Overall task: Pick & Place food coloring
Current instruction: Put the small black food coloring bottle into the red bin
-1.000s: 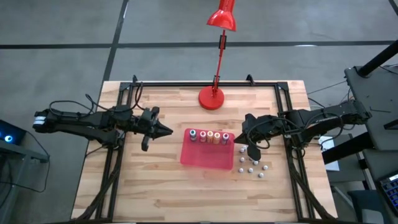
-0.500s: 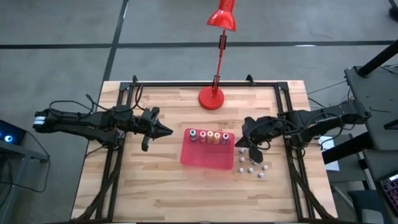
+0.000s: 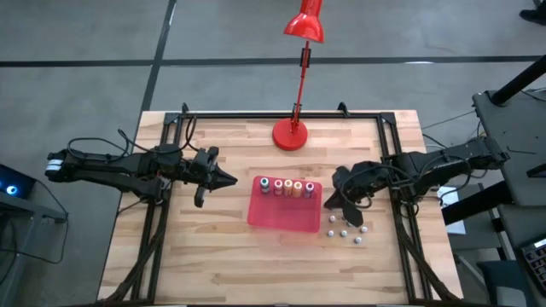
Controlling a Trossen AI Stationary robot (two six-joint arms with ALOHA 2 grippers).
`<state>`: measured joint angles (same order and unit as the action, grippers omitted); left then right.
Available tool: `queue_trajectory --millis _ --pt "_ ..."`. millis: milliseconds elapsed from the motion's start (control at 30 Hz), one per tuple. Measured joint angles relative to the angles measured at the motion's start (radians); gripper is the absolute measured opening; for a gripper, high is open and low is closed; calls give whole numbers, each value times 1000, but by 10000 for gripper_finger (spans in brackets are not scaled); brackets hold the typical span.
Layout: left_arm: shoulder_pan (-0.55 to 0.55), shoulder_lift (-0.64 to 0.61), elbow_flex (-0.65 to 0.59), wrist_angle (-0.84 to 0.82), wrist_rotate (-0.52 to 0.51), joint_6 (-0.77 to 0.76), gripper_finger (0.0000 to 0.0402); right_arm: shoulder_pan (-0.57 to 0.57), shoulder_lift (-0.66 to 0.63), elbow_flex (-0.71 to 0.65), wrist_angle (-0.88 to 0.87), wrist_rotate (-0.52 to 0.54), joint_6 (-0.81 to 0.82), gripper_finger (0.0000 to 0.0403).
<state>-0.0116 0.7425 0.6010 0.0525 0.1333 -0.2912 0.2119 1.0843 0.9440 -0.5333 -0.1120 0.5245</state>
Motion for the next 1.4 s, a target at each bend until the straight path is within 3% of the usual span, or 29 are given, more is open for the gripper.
queue_trajectory --millis 267,467,733,1133,1400 --pt "0 0 0 0 0 -1 0 0 0 34 -14 -19 0 8" --pt "0 0 0 0 0 -1 0 0 57 89 -245 -24 -20 9" --pt "0 0 -1 -5 0 -8 0 -1 175 127 -493 -21 -190 9" --pt "0 0 -1 -8 0 -24 0 -16 293 127 -549 -20 -144 10" --pt "0 0 -1 -8 0 -24 0 -32 327 127 -608 7 -137 87"
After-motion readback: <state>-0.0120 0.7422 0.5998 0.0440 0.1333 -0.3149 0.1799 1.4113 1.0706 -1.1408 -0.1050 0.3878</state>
